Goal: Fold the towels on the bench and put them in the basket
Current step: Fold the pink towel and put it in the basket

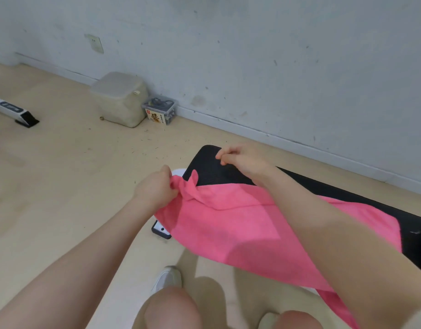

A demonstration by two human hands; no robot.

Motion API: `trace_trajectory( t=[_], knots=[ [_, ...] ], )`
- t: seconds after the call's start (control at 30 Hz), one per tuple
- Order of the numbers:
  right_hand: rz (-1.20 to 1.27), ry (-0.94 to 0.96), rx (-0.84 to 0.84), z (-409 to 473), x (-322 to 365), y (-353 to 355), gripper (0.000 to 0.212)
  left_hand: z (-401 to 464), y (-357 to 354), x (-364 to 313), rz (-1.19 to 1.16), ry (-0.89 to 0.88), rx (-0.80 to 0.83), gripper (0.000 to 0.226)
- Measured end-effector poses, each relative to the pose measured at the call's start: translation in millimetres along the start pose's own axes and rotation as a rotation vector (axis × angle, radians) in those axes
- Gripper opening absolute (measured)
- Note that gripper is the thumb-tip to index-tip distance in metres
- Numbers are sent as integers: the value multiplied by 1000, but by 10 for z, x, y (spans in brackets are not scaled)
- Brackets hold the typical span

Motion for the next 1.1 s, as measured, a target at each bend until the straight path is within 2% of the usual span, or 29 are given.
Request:
trace_trajectory(
  t=[0.07,0.13,0.23,0.3,0.43,0.5,0.57,0.6,0.67,0.77,0.8,0.87,0.97,1.03,1.1],
  knots=[
    [-109,42,-109,109,20,-84,20,32,-103,49,-19,12,16,54],
    [-190,77,-134,142,-23,-174,17,82,-167,-61,-48,-85,-16,57],
    [-296,88,131,38,-189,-427,13,92,-265,-358,-186,-341,-22,50],
    [-376,132,240,-71,-291,-511,25,98,-319,-454,-216,-423,-14,40],
    [-408,160,293,-198,-367,-572,60,198,-351,-417,-268,-452,9,20],
    [-472,193,312,-216,-392,-616,77,235,-243,-353,-409,-398,-50,18],
    [-491,208,266,-189,-410,-595,93,301,-94,-211,-600,-228,-166,18],
    [-527,200,210,-167,-421,-553,92,347,-47,-128,-683,-138,-221,18],
    [-678,177,44,-128,-433,-427,73,450,-35,-21,-731,2,-253,21],
    [-823,112,-116,-98,-508,-266,33,535,-107,-22,-538,115,-205,46],
    [-825,77,-116,-92,-574,-230,27,528,-114,-110,-432,74,-205,55],
    [-810,21,-112,-89,-691,-153,23,492,-132,-427,-249,-152,-190,63],
    [-730,-31,-111,-95,-765,-23,24,471,-323,-855,1,-516,-3,53],
    [-658,-79,-85,-92,-804,53,23,505,-427,-988,199,-613,72,40],
    [-595,-113,-56,-96,-849,121,20,575,-419,-1072,336,-630,46,36]
  ],
)
Point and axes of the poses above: each hand's wrist, its own z-axis towards the middle knuckle, its own y-axis out of the back of the hand, x = y × z, the point moved 7 cm from there along z, towards the middle knuckle, and after that the axes turned 2 degrees about x, right-handed, at the moved point
